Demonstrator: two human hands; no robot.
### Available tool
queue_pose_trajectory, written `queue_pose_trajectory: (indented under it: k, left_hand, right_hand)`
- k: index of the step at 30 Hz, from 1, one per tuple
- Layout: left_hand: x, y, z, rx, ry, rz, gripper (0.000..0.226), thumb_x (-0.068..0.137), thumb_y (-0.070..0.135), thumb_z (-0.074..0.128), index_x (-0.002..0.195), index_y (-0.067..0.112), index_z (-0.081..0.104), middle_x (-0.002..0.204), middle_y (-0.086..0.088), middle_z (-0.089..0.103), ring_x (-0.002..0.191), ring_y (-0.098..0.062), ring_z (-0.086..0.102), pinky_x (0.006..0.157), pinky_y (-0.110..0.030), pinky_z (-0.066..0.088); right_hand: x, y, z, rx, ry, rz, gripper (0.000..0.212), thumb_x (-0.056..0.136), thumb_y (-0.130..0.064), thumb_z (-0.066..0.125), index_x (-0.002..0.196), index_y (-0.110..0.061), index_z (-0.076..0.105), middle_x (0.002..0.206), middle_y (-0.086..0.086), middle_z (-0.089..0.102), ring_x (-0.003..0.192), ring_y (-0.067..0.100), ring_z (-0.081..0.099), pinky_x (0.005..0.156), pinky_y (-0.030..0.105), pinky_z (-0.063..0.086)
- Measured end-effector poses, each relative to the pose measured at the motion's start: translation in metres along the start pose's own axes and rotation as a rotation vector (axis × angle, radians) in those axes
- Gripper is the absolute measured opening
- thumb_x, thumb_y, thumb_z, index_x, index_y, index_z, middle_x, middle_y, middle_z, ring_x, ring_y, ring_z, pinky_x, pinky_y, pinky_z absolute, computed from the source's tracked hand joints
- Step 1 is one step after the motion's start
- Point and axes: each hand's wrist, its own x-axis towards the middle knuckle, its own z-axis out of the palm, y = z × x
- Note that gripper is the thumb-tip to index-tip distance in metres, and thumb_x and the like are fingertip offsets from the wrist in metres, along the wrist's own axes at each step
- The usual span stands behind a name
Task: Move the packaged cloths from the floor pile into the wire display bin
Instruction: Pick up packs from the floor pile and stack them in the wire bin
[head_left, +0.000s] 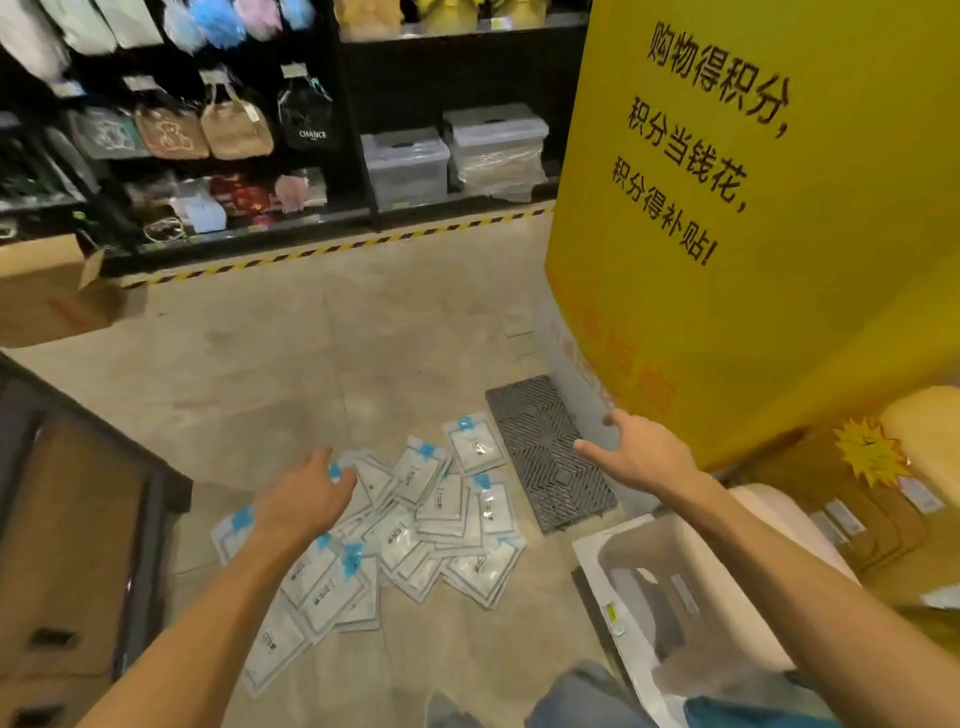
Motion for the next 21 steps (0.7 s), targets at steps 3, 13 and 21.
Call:
queue_pose_trajectory:
  k: [3,13,21]
  left_hand:
    - [0.037,0.006,0.006,0.018,-0.036,0.0,0.065,0.104,0.053,0.036,0.16,0.022,0.027,0.159,-0.01,0.043,0.138,-0.033,0.048,0.11,-0.047,0.042]
    - [0.135,0.031,0.059,0.018,-0.171,-0.188,0.065,0.103,0.054,0.039,0.158,0.02,0.03,0.159,-0.008,0.042,0.141,-0.032,0.045,0.111,-0.048,0.04]
    - [0.243,0.027,0.201,-0.007,-0.285,-0.247,0.062,0.102,0.054,0.044,0.155,0.022,0.034,0.158,-0.003,0.043,0.141,-0.027,0.044,0.111,-0.045,0.036]
  right_hand:
    - [0.031,0.001,0.009,0.015,-0.026,0.035,0.091,0.083,-0.086,0.048,0.143,-0.017,0.051,0.131,0.007,0.068,0.115,0.028,0.066,0.09,0.046,0.059]
    - [0.174,0.007,0.055,0.042,-0.221,0.021,0.086,0.085,-0.08,0.057,0.138,-0.014,0.05,0.126,0.009,0.069,0.111,0.029,0.067,0.085,0.043,0.058]
    - [0.284,0.01,0.183,0.058,-0.339,0.092,0.081,0.086,-0.073,0.063,0.14,-0.014,0.048,0.134,0.011,0.065,0.12,0.032,0.063,0.092,0.042,0.053]
